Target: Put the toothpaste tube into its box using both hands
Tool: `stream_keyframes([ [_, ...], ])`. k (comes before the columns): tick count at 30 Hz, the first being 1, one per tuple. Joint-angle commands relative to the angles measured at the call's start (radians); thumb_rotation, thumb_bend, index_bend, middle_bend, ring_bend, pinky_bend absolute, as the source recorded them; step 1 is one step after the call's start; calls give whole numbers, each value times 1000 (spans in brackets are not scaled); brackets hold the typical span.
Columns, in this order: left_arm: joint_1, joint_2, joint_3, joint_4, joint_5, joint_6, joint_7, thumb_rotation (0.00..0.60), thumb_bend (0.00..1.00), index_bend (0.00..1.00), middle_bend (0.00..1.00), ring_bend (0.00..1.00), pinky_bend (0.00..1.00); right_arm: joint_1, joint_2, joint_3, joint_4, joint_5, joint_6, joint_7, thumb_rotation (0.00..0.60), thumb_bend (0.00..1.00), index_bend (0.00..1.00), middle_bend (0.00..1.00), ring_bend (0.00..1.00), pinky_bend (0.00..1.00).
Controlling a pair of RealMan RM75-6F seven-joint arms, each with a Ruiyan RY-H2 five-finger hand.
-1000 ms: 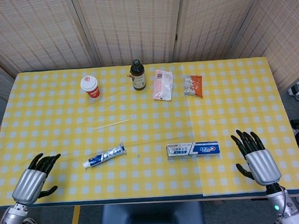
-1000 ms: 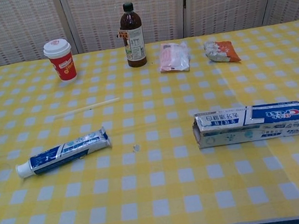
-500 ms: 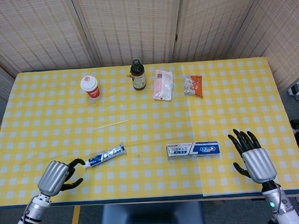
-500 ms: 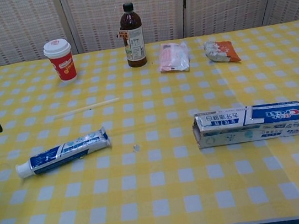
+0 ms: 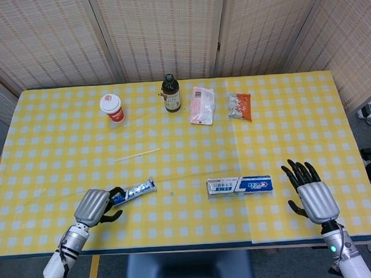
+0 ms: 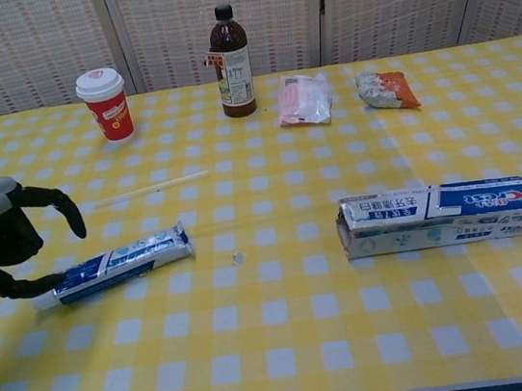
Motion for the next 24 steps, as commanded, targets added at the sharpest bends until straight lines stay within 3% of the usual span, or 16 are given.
stream_keyframes([
  [1, -49, -52, -39, 7, -97, -51, 75, 600, 337, 417, 1000, 1000, 1000, 3, 2, 2, 1, 6, -5, 2, 600, 324, 0, 0, 0, 0],
  [8, -105, -117, -70, 17, -225, -71, 179, 600, 337, 353, 1000, 1000, 1000, 8, 11, 11, -1, 24, -10, 22, 600, 324, 0, 0, 0, 0],
  [15, -154, -196, -92, 94, -331, -62, 253, 600, 337, 334, 1000, 1000, 1000, 8, 24, 13, -5, 26, -5, 46, 600, 324, 0, 0, 0, 0],
  [24, -199, -230, -110, 139, -456, -76, 295, 600, 337, 320, 1000, 1000, 1000, 12, 33, 19, -5, 38, -10, 64, 600, 324, 0, 0, 0, 0],
])
